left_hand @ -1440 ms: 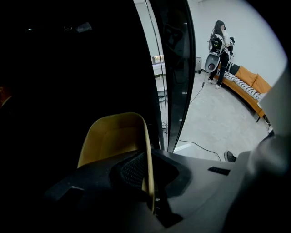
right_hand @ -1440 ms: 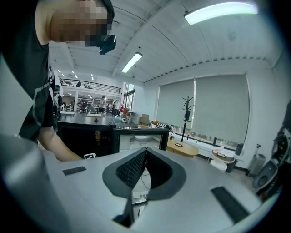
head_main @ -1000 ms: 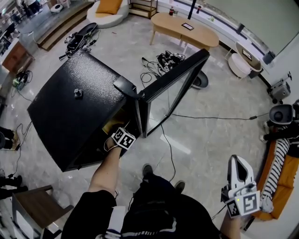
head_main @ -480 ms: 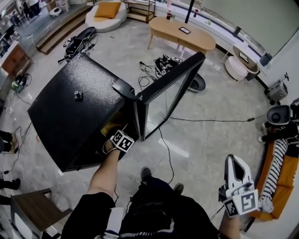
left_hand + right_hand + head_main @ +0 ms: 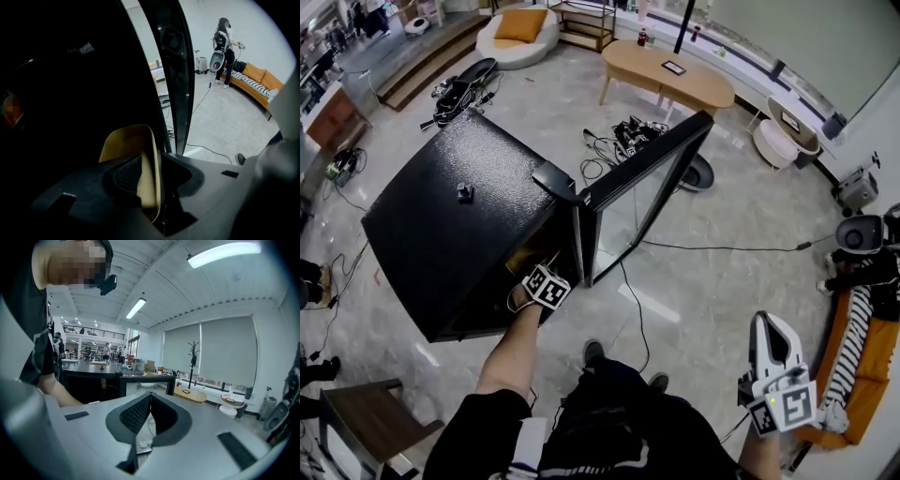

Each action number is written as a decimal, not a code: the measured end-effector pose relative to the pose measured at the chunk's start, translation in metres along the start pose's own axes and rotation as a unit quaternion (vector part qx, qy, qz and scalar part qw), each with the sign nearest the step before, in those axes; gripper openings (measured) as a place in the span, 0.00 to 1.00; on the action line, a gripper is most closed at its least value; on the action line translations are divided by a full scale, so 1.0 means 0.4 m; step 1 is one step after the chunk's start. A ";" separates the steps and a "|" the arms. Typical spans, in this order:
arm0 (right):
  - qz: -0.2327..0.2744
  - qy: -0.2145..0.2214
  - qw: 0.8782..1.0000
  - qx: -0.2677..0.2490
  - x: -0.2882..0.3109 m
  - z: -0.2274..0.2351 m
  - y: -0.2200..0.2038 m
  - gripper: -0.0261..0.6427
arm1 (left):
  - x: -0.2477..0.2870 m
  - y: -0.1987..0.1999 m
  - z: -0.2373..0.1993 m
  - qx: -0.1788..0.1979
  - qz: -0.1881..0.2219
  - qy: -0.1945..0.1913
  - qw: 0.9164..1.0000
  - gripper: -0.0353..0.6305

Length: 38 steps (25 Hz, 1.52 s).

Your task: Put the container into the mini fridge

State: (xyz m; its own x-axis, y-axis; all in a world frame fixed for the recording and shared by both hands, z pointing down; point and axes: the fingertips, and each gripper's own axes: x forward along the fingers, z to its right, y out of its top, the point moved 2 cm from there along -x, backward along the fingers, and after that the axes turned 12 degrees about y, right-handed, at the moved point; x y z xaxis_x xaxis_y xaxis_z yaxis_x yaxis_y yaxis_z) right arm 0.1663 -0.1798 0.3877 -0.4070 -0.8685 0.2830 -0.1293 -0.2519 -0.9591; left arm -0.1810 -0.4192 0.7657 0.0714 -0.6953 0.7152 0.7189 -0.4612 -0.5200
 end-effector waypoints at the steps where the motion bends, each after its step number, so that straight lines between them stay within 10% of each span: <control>1: 0.001 0.001 1.000 0.000 0.002 0.000 0.003 0.06 | -0.007 0.006 -0.003 -0.003 0.004 0.001 1.000 0.27; 22: 0.038 0.149 0.988 -0.009 0.224 -0.030 0.078 0.06 | -0.345 0.173 -0.023 -0.133 0.138 0.002 0.981 0.25; 38: 0.080 0.332 0.939 -0.039 0.376 -0.029 0.185 0.06 | -0.711 0.320 -0.120 -0.269 0.212 0.143 0.929 0.11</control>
State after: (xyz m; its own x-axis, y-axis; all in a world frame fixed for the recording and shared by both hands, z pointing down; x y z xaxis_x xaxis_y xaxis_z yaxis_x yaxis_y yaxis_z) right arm 0.0852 -0.3242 0.3592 -0.8974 -0.4290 0.1035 -0.0738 -0.0853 -0.9936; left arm -0.1423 -0.3069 0.4733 0.0275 -0.9595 0.2803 0.2133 -0.2683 -0.9394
